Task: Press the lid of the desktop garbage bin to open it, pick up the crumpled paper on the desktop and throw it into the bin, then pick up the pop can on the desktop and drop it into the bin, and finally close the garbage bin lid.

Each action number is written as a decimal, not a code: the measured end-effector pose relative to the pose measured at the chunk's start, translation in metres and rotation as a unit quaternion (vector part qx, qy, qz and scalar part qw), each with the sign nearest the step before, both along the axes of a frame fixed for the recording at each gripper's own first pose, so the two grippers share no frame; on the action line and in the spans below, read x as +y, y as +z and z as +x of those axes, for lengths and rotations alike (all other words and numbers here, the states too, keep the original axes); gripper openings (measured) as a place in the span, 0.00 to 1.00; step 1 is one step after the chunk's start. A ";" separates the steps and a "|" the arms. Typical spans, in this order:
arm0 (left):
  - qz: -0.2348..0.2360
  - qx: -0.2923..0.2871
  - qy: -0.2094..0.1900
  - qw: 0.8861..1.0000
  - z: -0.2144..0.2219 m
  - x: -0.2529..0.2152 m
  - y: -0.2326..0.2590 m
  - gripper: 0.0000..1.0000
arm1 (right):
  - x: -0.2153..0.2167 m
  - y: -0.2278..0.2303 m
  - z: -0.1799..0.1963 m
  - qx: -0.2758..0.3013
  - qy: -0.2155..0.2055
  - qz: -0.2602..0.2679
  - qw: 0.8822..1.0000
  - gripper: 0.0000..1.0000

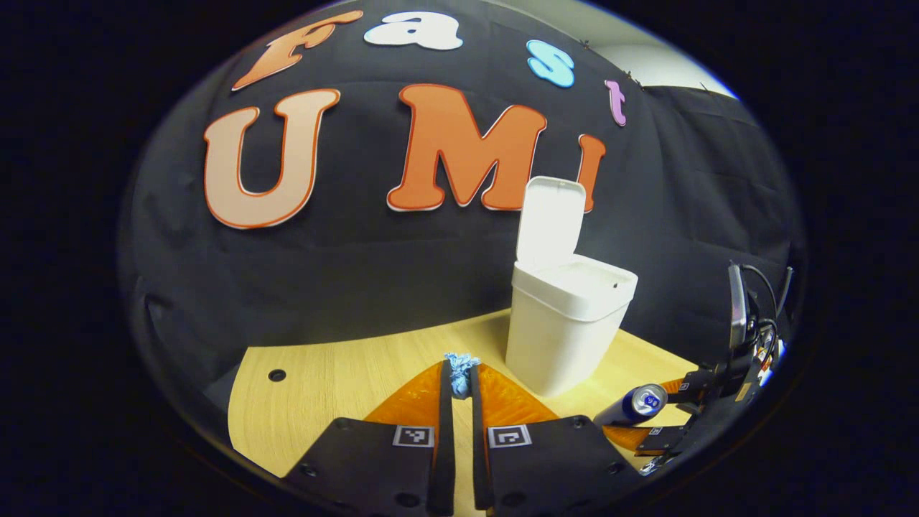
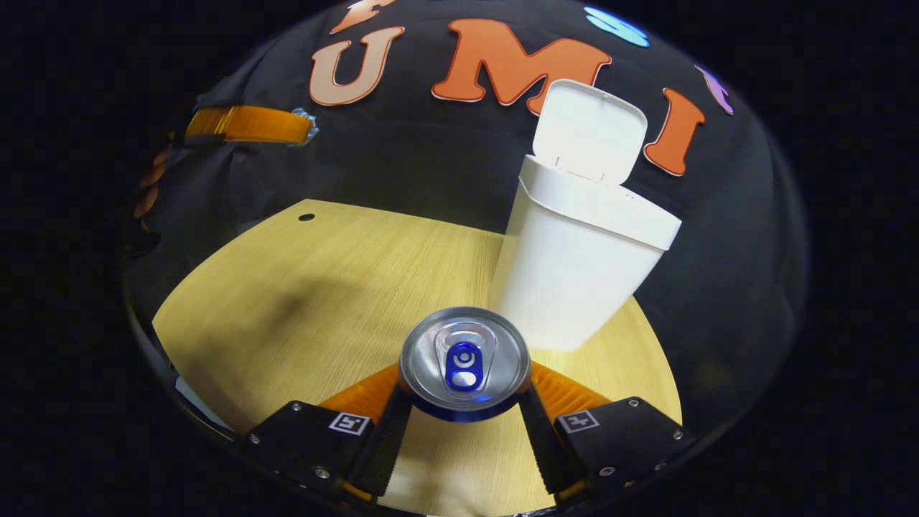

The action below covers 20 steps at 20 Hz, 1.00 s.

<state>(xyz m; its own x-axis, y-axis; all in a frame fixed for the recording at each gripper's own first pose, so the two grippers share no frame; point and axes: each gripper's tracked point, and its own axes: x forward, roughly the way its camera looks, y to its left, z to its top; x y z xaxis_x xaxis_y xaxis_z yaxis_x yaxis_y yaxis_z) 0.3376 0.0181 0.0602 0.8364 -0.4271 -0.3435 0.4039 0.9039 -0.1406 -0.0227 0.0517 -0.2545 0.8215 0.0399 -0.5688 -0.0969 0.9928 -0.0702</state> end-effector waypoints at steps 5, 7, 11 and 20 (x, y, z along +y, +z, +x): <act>-0.006 -0.026 0.007 1.000 0.010 -0.035 0.035 0.13 | -0.036 0.011 0.006 -0.015 0.012 0.005 1.000 0.80; -0.009 -0.032 0.012 0.999 0.015 -0.052 0.047 0.13 | -0.051 0.019 0.011 -0.023 0.012 0.011 1.000 0.80; -0.015 -0.049 0.014 0.999 0.023 -0.084 0.066 0.13 | -0.080 0.036 0.017 -0.045 0.007 0.017 0.999 0.80; -0.020 -0.092 0.006 0.996 0.058 -0.146 0.088 0.13 | -0.142 0.056 0.018 -0.067 -0.018 0.022 0.997 0.80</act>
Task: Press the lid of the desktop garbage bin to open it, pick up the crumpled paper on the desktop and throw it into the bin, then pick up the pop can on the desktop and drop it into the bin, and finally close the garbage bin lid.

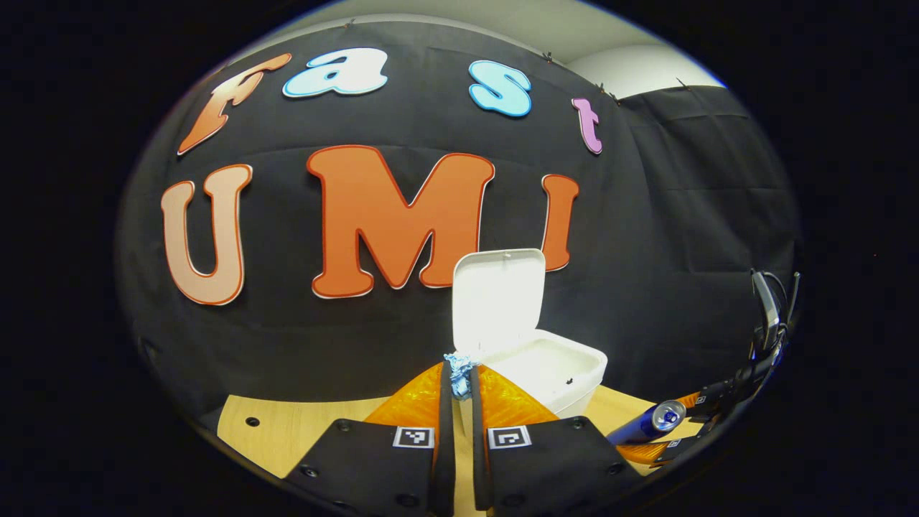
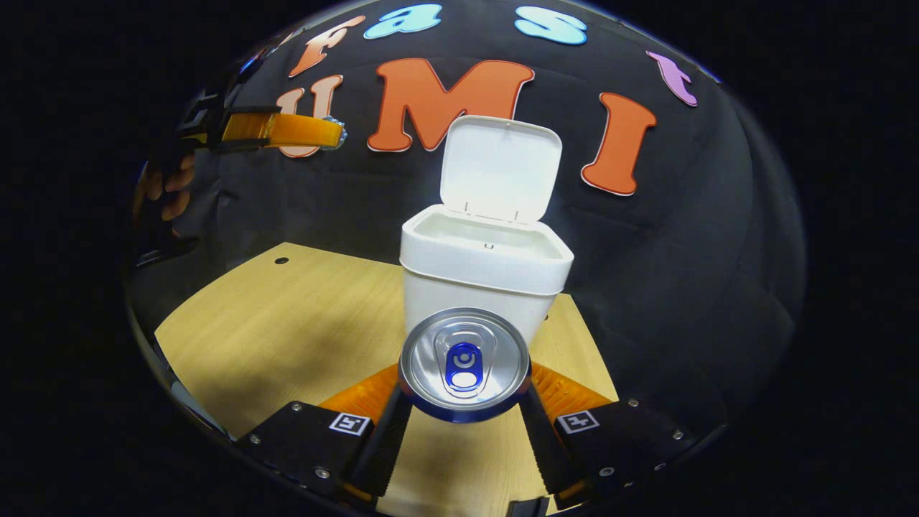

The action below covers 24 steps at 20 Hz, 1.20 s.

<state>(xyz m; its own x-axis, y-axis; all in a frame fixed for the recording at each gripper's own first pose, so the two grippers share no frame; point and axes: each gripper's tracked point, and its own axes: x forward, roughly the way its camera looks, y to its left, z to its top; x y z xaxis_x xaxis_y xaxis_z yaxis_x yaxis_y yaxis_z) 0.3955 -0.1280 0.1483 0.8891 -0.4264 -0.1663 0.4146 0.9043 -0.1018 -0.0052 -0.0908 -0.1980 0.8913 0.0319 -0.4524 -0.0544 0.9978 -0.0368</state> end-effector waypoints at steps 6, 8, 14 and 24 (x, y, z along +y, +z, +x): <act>-0.015 -0.003 -0.001 1.000 0.021 -0.035 -0.007 0.13 | -0.039 0.004 0.000 -0.001 -0.008 -0.004 1.000 0.80; -0.016 0.000 -0.003 1.000 0.029 -0.047 -0.014 0.13 | -0.050 0.005 0.004 -0.001 -0.009 -0.004 1.000 0.80; -0.023 0.029 -0.022 0.999 0.044 -0.086 -0.041 0.13 | -0.070 0.008 0.017 -0.002 -0.007 -0.003 1.000 0.75; -0.019 0.082 -0.031 0.996 0.057 -0.115 -0.081 0.14 | -0.112 0.039 0.036 -0.030 -0.024 -0.021 0.999 0.80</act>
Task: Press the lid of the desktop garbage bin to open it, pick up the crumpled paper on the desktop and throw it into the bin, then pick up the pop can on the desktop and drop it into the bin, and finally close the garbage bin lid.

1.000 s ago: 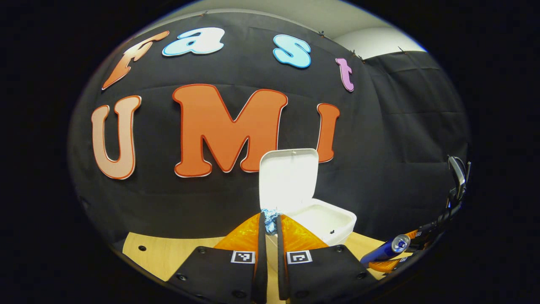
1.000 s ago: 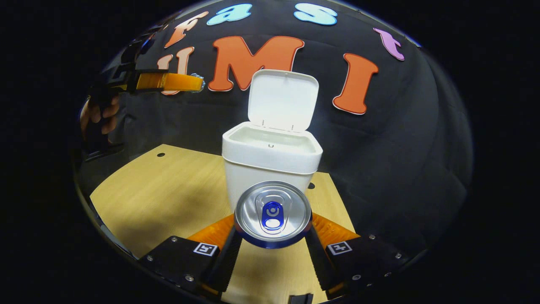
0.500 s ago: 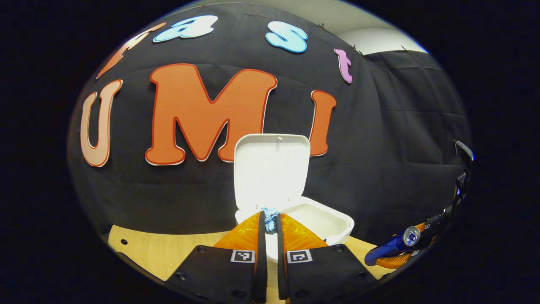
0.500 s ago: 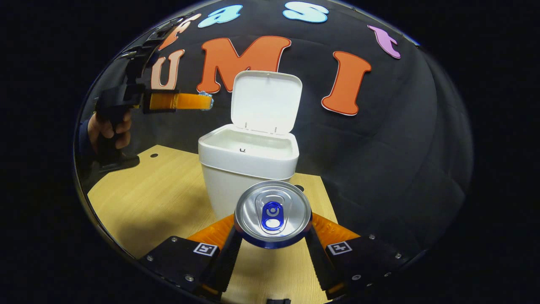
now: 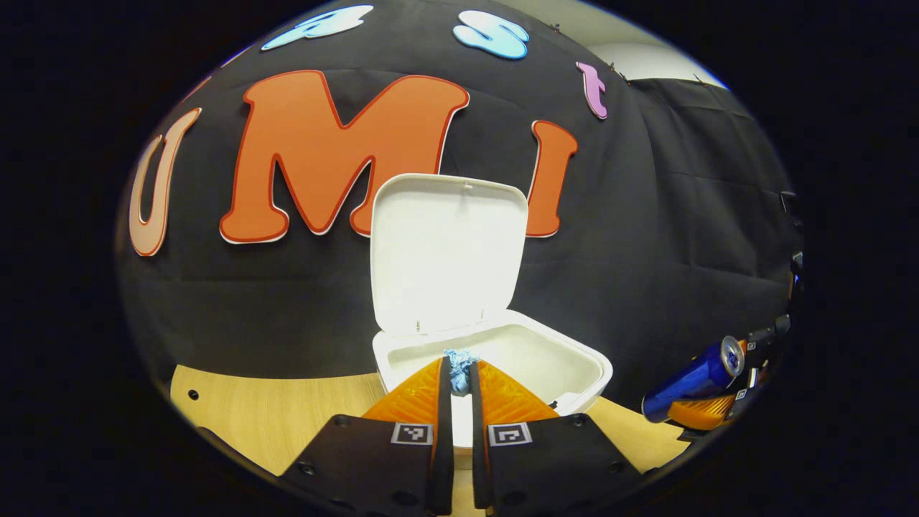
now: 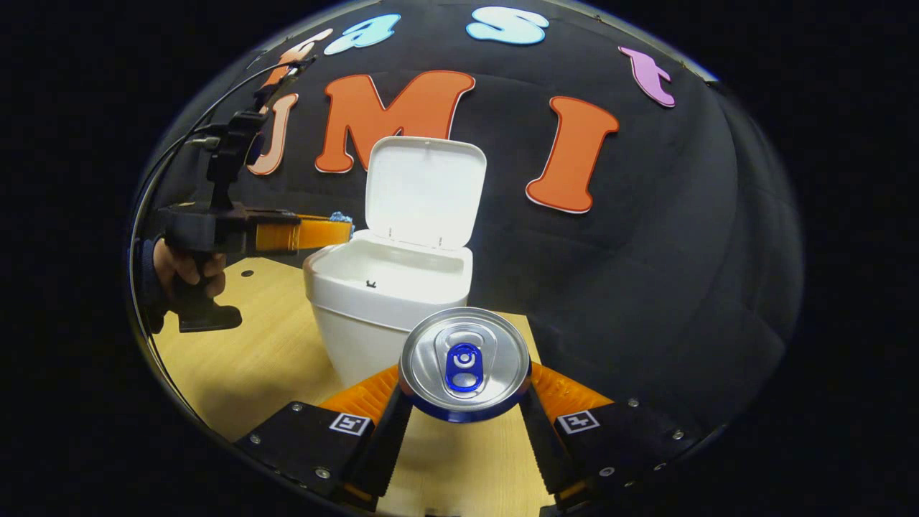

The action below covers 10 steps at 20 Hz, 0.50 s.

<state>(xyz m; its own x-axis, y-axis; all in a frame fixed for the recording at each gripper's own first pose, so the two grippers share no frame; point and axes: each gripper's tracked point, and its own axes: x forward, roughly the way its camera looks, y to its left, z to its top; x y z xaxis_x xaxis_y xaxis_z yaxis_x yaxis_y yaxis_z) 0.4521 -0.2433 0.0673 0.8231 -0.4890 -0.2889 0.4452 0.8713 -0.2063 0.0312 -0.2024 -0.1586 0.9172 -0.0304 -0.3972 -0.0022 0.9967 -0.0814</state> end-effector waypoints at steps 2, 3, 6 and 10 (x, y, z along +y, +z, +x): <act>0.007 0.005 -0.007 1.000 -0.001 -0.004 -0.005 0.17 | -0.006 0.008 0.005 -0.008 -0.006 -0.002 1.000 0.80; 0.012 0.012 -0.017 1.000 -0.003 -0.007 -0.008 0.19 | -0.008 0.012 0.007 -0.013 -0.008 -0.001 1.000 0.80; 0.018 0.014 -0.025 0.999 -0.008 -0.008 -0.007 0.50 | -0.016 0.025 0.013 -0.027 -0.015 -0.004 1.000 0.80; 0.028 0.000 -0.012 1.000 -0.012 0.008 0.005 0.87 | -0.019 0.048 0.029 -0.051 -0.010 -0.010 0.999 0.80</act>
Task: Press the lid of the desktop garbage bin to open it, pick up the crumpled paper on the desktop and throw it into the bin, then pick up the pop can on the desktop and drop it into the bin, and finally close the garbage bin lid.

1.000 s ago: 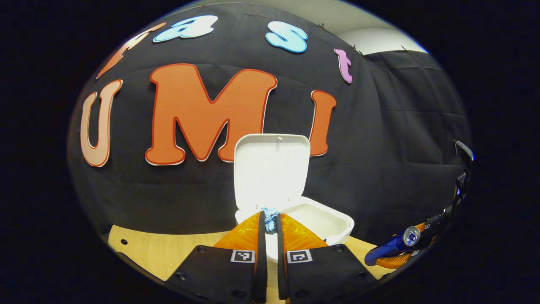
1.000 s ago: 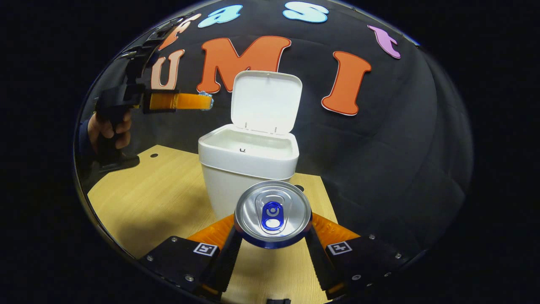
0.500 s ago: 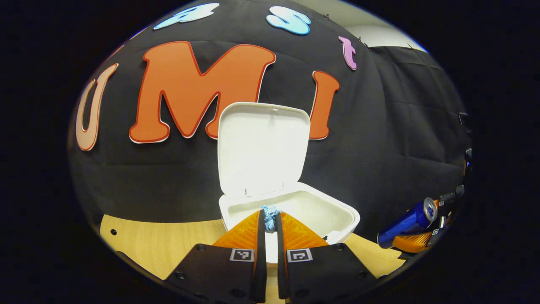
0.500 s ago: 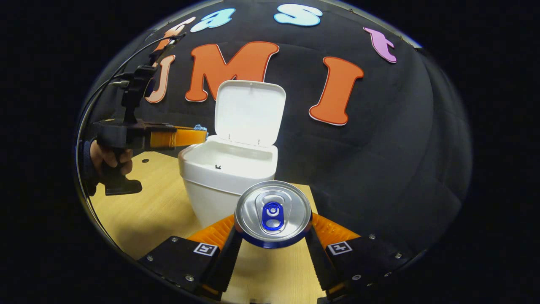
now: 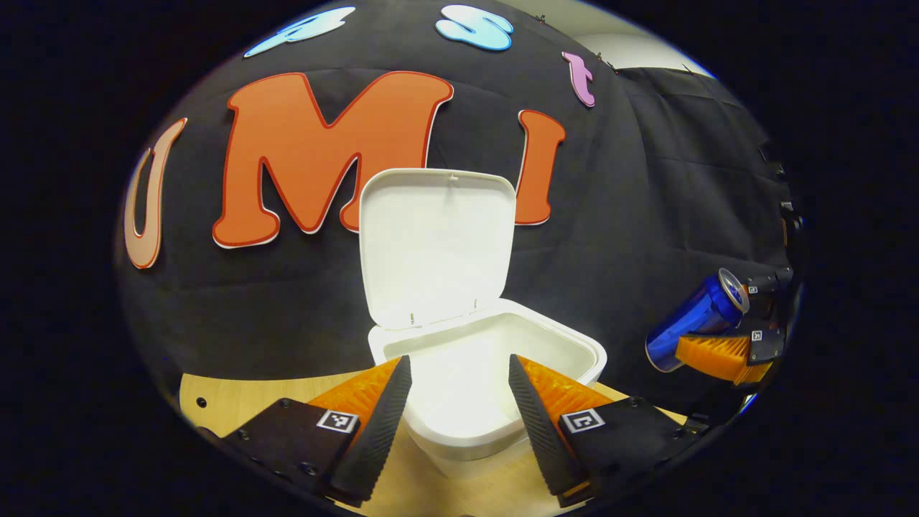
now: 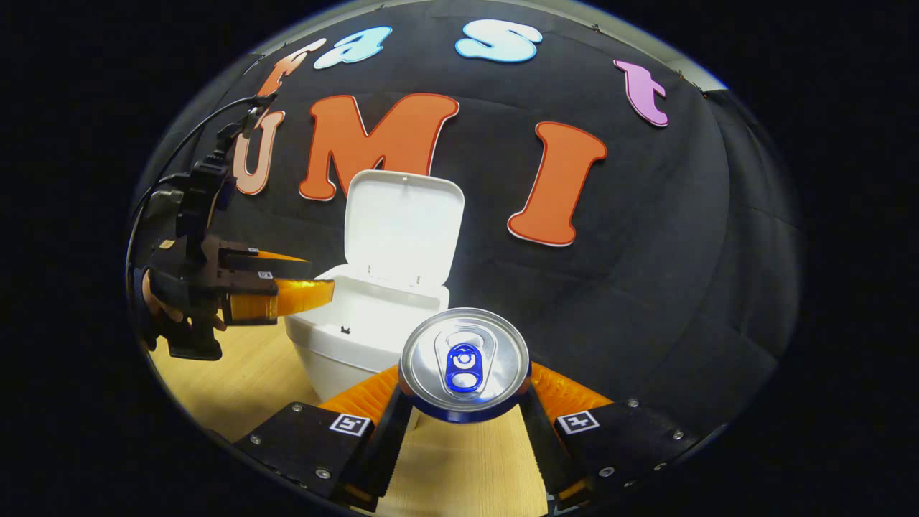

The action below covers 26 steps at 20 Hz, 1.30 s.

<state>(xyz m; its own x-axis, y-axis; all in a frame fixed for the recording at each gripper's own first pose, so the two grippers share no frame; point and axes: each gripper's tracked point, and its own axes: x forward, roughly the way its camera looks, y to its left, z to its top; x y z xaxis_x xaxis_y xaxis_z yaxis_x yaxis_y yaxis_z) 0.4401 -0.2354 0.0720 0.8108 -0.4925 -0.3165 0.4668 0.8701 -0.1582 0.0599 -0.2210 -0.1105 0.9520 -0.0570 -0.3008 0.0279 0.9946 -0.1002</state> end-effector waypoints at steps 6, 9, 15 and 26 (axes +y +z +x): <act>0.045 -0.036 0.025 0.998 -0.019 0.040 0.015 0.98 | 0.006 0.029 0.023 -0.025 0.019 0.000 1.000 0.79; 0.061 -0.044 0.038 0.996 -0.033 0.063 0.019 0.98 | 0.012 0.043 0.038 -0.045 0.026 0.006 0.999 0.75; 0.114 -0.046 0.081 0.989 -0.064 0.117 0.016 1.00 | 0.040 0.063 0.077 -0.077 0.057 0.015 0.995 0.79; 0.157 -0.048 0.194 0.967 -0.111 0.217 0.024 1.00 | 0.106 0.044 0.123 -0.073 0.118 0.019 0.990 0.79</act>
